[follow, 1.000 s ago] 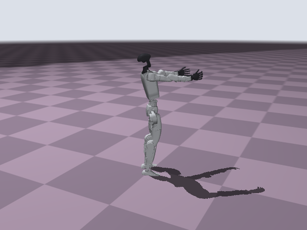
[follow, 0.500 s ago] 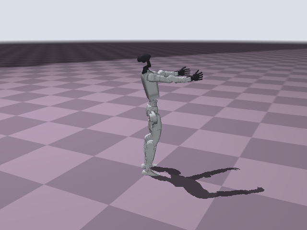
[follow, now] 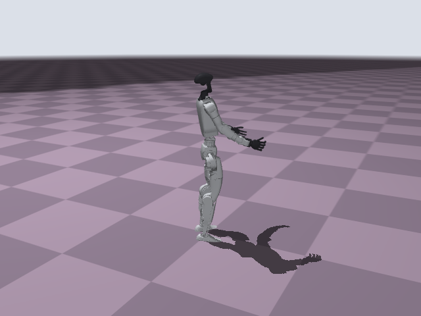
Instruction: Upper body actions
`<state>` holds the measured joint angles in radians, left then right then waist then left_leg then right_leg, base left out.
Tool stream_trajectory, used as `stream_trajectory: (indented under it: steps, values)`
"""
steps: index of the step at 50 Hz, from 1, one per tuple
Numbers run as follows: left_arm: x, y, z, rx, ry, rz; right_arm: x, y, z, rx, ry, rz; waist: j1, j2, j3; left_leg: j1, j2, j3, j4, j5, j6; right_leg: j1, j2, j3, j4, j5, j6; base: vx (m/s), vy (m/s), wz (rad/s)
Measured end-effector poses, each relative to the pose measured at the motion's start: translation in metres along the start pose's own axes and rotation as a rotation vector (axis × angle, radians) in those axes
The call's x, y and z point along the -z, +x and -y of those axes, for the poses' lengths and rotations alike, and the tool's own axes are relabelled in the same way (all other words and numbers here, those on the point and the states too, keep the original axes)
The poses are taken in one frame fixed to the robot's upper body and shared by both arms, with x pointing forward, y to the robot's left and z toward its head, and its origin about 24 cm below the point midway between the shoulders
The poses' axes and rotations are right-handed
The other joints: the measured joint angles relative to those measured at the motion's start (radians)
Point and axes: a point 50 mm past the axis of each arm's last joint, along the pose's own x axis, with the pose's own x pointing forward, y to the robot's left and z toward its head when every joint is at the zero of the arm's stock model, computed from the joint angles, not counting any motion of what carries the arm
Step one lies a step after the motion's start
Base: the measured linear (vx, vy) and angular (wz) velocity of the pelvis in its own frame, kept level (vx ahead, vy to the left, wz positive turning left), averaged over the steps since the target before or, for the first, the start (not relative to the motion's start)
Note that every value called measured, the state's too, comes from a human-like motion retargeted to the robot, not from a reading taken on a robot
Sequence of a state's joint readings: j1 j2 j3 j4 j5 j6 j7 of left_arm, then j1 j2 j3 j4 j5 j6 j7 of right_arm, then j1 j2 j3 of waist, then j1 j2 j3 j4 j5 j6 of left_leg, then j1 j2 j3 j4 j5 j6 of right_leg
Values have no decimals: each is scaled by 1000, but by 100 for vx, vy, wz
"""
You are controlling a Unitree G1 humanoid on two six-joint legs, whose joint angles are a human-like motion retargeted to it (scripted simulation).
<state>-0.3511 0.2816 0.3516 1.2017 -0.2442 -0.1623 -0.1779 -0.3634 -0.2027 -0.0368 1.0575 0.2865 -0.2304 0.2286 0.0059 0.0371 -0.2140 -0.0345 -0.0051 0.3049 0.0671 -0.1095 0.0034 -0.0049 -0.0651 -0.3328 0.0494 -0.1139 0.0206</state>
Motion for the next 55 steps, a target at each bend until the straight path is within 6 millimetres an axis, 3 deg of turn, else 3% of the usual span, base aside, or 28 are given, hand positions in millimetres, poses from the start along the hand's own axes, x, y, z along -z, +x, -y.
stream_trajectory:
  steps: [6, 11, 17, 20, 25, 28, 32, 36, 43, 51, 55]
  values:
    - [106, -45, -19, 18, -61, -476, 95, -49, 6, 35, 120, -342, -4, -6, 78, 13, -1, -10, -1, 9, 0, 17, -4, -8, -2, 6, 1, -9, -6, 8]
    - [167, -99, -28, 58, -124, -792, 153, -102, 20, 99, 81, -647, 0, -7, 128, 26, 1, 1, -4, 10, -1, 23, -4, -1, -2, 12, 1, -2, -2, -2]
    - [215, -150, -28, -22, 40, -1014, 201, -177, 30, 78, -220, -1117, 21, -6, 155, 29, 6, 15, -6, 8, -1, 13, -1, 10, 1, 17, 1, -1, 0, -3]
    - [232, -174, -26, 26, 156, -1103, 217, -212, 29, -35, -361, -1312, 28, -10, 152, 21, 6, 14, -5, 7, -2, 5, -2, 11, 1, 17, 2, 4, -2, 2]
    - [254, -206, -18, 162, 333, -1213, 233, -245, 17, -242, -466, -1439, 32, -17, 143, 18, -1, 12, -9, -1, 0, 7, 8, 7, -6, 7, -5, 3, -2, 11]
    - [262, -219, -14, 190, 383, -1264, 236, -250, 12, -192, -397, -1454, -50, -25, 139, 0, -4, -68, 18, -11, -17, 20, -13, -72, -11, -2, 1, -2, -1, 118]
    - [263, -218, -9, 85, 285, -1226, 233, -242, 13, -97, -304, -1425, -108, -21, 135, -5, -11, -116, 11, -1, -16, 17, -20, -118, -18, 10, 1, -1, 0, 61]
    - [258, -211, -14, 118, 269, -1229, 226, -227, 20, -166, -416, -1390, -43, -29, 140, -6, -1, -52, 7, 11, -16, -8, -7, -55, -9, 23, -15, 1, 0, -70]
    - [248, -195, -22, 214, 432, -1186, 213, -191, 21, -263, -681, -1207, 31, -23, 137, -4, 5, 19, -8, 20, 4, -11, 8, 15, -5, 23, -6, 1, -1, -54]
    - [250, -193, -16, 243, 577, -1187, 215, -179, -3, -282, -504, -1155, 66, -15, 121, 7, 1, 48, -26, 19, 16, -13, 23, 44, -6, 22, -8, 0, 0, -18]
    - [249, -191, -17, 245, 607, -1184, 216, -178, -9, -320, -530, -1148, 83, -16, 118, 2, 6, 60, -21, 22, 14, -12, 23, 57, -7, 21, -8, 0, 0, 0]
